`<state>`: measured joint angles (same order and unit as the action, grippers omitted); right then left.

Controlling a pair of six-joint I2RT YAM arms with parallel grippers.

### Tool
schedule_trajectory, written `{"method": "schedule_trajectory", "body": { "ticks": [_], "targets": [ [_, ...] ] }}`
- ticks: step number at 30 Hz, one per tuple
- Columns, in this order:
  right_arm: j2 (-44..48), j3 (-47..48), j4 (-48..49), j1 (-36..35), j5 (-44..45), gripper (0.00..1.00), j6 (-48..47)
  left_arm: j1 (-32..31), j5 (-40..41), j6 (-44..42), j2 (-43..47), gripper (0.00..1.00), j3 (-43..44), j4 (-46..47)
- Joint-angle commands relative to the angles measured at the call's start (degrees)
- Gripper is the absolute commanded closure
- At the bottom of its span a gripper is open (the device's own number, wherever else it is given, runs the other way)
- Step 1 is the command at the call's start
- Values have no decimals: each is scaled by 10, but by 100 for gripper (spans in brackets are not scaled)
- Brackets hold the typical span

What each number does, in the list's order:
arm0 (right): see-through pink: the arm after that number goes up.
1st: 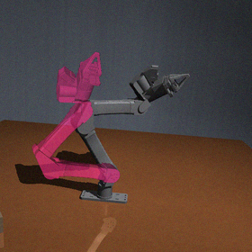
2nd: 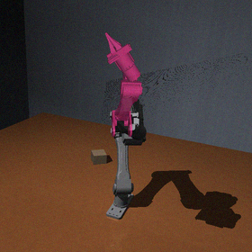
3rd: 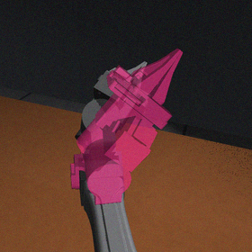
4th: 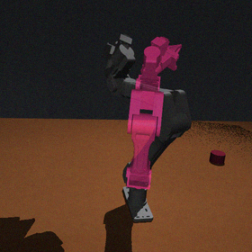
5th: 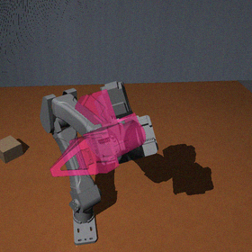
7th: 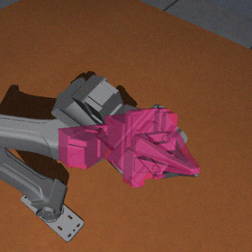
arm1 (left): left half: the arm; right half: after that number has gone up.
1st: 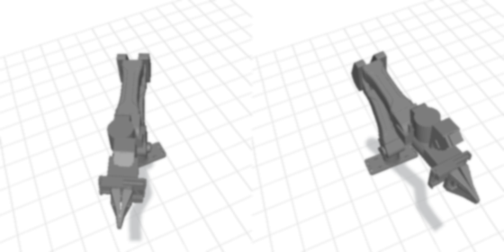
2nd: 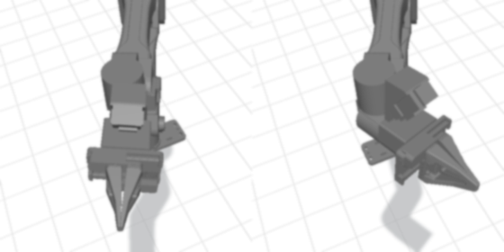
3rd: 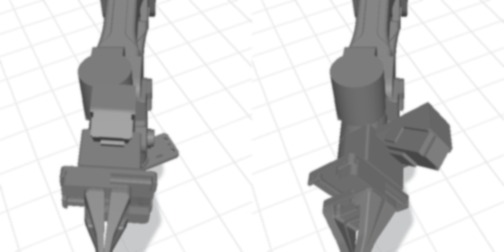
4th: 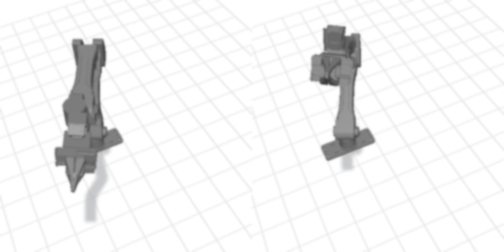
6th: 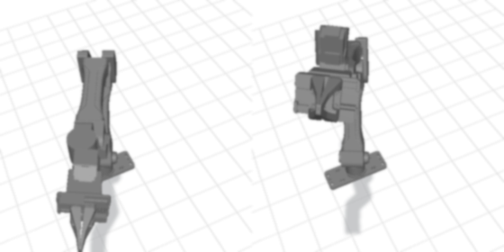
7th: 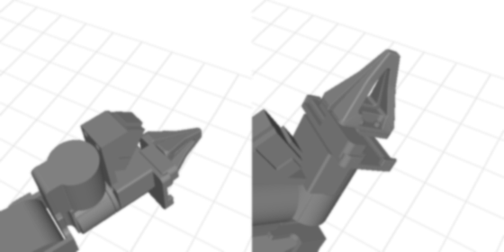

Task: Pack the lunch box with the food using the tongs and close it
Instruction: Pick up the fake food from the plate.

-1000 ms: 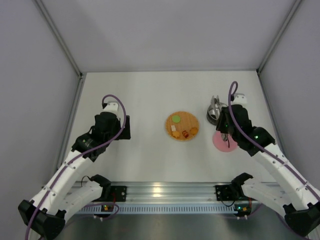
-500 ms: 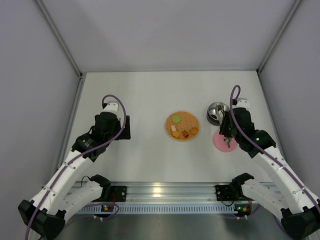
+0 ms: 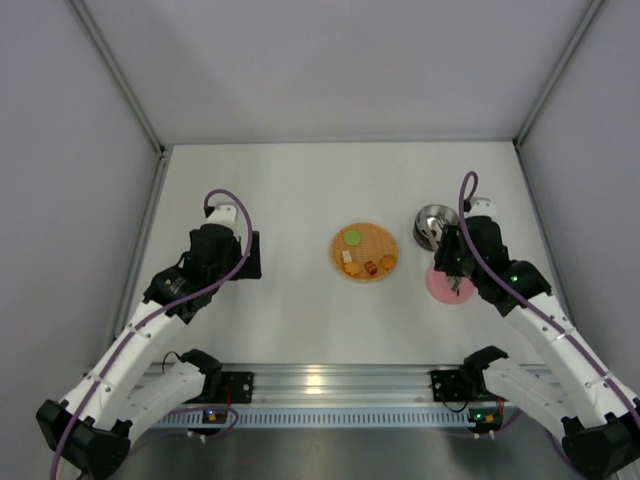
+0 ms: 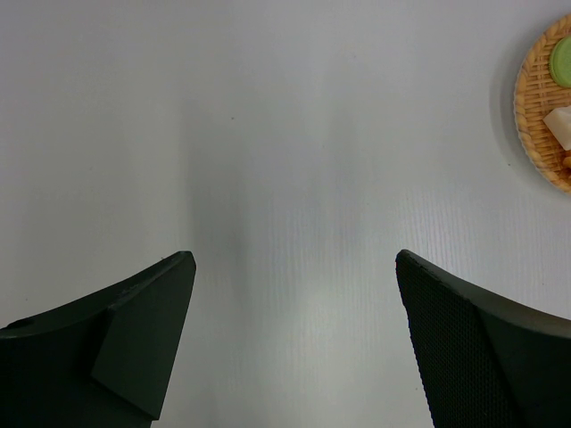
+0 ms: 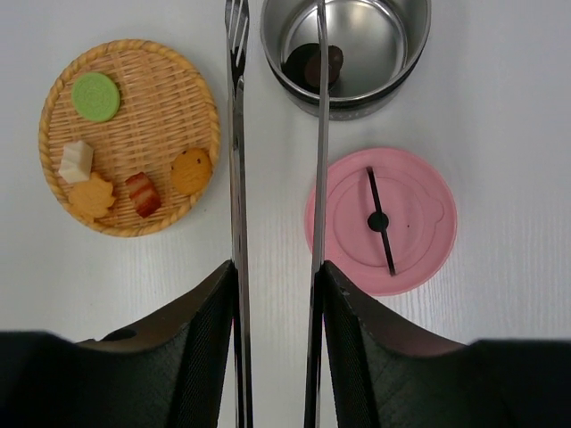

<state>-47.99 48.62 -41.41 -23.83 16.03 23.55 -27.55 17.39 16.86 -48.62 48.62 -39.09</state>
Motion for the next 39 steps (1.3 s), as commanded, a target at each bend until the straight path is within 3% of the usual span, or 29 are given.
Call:
{"method": "schedule_trajectory", "body": {
  "ticks": [1,23,39],
  "targets": [
    [8,20,3,0,-43,59,-5,-2,0,4,5,1,-5,13],
    [-48,17,17,-222,-25,61,53,-3,0,4,-1,1,-5,12],
    [-62,-14,15,-256,2,59,70,-3,1,4,-1,1,-5,12]
  ]
}}
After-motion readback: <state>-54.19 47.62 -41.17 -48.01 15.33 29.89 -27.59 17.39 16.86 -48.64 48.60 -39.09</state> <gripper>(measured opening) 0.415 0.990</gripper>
